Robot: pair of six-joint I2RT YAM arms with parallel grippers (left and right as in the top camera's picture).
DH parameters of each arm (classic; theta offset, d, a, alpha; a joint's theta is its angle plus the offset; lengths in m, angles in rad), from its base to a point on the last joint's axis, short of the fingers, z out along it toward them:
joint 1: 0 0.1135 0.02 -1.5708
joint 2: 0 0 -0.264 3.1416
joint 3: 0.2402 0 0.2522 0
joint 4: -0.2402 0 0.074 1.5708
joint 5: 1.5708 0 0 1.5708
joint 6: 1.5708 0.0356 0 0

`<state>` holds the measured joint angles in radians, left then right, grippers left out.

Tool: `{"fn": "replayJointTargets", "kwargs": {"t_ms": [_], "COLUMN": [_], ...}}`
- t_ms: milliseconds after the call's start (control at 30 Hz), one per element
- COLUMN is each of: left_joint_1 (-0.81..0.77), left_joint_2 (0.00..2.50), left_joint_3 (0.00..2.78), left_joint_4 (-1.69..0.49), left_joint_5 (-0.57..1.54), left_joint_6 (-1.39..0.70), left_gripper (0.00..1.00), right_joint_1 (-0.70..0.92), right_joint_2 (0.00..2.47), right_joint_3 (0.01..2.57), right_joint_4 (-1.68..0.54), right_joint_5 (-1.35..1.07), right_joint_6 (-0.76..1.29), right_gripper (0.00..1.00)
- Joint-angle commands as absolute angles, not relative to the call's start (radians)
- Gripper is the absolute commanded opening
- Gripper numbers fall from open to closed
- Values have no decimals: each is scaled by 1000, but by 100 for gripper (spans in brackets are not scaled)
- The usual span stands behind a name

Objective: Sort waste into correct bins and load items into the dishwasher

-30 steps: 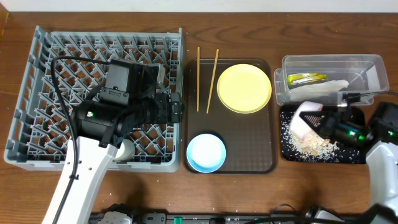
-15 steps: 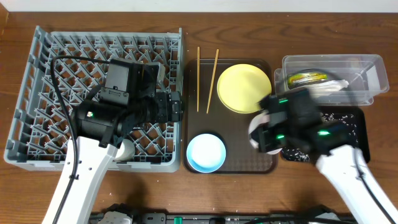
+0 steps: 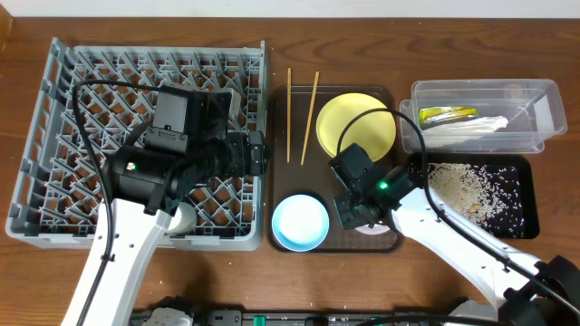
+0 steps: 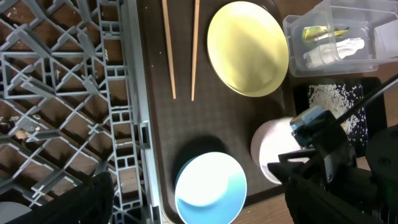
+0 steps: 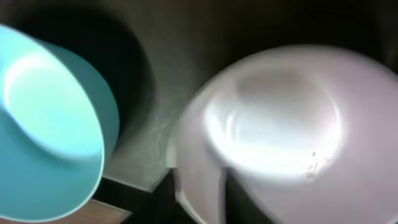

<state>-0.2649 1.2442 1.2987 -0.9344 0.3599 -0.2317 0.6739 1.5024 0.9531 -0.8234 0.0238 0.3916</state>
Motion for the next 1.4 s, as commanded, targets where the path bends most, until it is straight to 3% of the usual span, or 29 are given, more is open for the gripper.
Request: {"fn": "replayJointTargets", "kwargs": {"t_ms": [0, 133, 300, 400, 600, 700, 867, 1067, 1367], "left_joint_1": [-268, -281, -355, -413, -468, -468, -468, -469, -470], "left_joint_2": [1261, 1312, 1436, 1527, 1703, 1792, 1935, 2058, 2137], "left_joint_3": [1343, 1405, 1491, 1528, 1531, 1531, 1531, 1531, 1529], "left_joint_4": [-934, -953, -959, -939, -765, -672, -536, -443, -398], "left_joint_5": [346, 346, 341, 236, 100, 100, 100, 100, 100], "left_joint_6": [-229, -229, -229, -230, -230, -230, -200, -171, -153], "left_gripper": [88, 86, 86, 78, 72, 59, 49, 41, 38], "right_joint_1": [674, 614, 434, 306, 107, 78, 79, 79, 79], "right_joint_2": [1464, 1390, 1304, 1272, 1255, 1256, 1257, 1257, 1257], "right_joint_3": [986, 1089, 1235, 1280, 1288, 1288, 1286, 1285, 1280], "right_joint_4": [-833, -863, -894, -894, -918, -964, -996, -995, -990], "right_joint_5": [55, 54, 4, -73, -257, -263, -259, -259, -259], "right_joint_6": [364, 362, 398, 432, 433, 416, 377, 377, 377], "right_gripper": [43, 54, 54, 54, 58, 58, 58, 56, 56]}}
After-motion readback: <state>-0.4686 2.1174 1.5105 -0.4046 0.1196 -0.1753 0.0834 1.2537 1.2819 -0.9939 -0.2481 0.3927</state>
